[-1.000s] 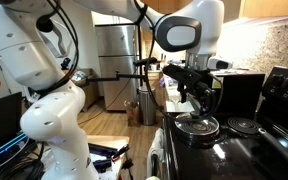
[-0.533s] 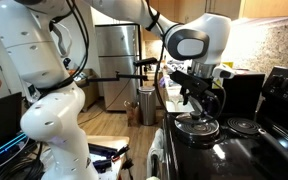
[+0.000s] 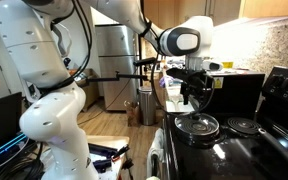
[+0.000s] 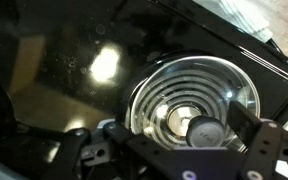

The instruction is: Put the lid on the pot

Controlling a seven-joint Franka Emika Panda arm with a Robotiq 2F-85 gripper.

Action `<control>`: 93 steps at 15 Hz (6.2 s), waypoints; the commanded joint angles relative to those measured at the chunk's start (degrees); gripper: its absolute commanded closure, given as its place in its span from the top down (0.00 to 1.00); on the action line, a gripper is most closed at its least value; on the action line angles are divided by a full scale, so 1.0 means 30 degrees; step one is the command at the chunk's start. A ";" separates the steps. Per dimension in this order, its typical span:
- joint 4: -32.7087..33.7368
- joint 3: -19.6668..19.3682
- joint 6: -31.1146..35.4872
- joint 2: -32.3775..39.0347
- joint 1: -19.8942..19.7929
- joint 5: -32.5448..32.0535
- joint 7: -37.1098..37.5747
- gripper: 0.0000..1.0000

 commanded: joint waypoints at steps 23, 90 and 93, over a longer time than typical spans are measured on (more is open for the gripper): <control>0.6554 0.1375 -0.2320 0.8047 0.1632 -0.2325 1.3084 1.00; 0.7306 0.0336 -0.4985 0.4688 0.0575 -0.0908 1.1346 0.35; 0.8062 0.0285 -0.6027 0.4210 0.0320 -0.1554 1.0921 0.35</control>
